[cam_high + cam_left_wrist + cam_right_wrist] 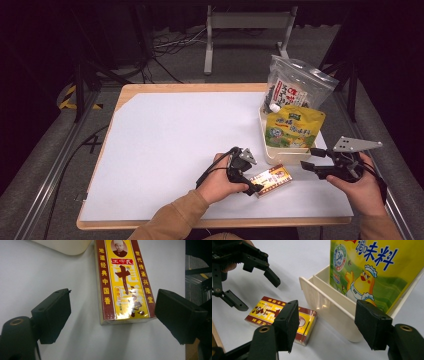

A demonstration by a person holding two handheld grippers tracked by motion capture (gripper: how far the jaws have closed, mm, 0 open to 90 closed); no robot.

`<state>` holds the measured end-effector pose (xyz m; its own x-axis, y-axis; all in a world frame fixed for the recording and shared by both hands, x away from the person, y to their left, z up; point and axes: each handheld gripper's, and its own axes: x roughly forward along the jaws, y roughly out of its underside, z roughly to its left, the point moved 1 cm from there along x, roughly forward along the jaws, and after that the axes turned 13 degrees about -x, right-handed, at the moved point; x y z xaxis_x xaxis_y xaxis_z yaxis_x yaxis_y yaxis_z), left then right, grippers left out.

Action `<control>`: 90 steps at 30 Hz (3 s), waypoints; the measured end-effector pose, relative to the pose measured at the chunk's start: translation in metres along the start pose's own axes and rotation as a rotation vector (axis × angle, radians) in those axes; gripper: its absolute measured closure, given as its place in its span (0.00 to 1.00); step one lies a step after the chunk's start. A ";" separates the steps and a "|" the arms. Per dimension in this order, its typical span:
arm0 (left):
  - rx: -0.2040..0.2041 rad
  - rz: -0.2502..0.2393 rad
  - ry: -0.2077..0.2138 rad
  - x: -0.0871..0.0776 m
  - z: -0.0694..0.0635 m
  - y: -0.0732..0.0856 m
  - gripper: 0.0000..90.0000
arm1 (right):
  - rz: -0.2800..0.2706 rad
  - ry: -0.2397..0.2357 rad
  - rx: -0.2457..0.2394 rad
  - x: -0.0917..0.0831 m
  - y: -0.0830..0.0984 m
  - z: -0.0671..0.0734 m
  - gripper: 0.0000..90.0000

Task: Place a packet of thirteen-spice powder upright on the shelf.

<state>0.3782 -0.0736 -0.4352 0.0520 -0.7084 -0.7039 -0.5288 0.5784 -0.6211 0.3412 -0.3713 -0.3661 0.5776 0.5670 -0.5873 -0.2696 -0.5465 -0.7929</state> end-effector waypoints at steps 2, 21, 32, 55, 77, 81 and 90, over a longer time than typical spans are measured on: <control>0.007 0.001 0.002 0.004 -0.001 0.000 0.16 | 0.000 0.000 0.002 0.000 0.000 0.000 0.40; 0.087 0.031 -0.031 0.027 -0.013 0.003 0.19 | -0.013 -0.011 0.011 0.000 -0.001 0.001 0.38; 0.070 0.025 -0.021 0.024 -0.015 0.005 0.32 | -0.016 -0.011 0.007 0.000 -0.003 0.002 0.38; 0.116 -0.089 -0.037 -0.025 -0.025 0.013 0.36 | -0.056 -0.045 0.033 -0.011 -0.023 0.011 0.44; 0.087 -0.210 -0.113 -0.082 -0.013 0.036 0.36 | 0.008 -0.165 0.066 -0.002 -0.070 0.024 0.50; 0.075 -0.230 -0.122 -0.089 -0.011 0.038 0.36 | -0.001 -0.183 0.054 0.003 -0.076 0.026 0.52; 0.080 -0.286 -0.149 -0.106 -0.010 0.042 0.36 | 0.046 -0.220 0.117 0.021 -0.090 0.030 0.49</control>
<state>0.3421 0.0218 -0.3828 0.3154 -0.7830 -0.5361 -0.4066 0.3990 -0.8219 0.3539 -0.2919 -0.3122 0.3841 0.6706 -0.6346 -0.3870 -0.5071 -0.7701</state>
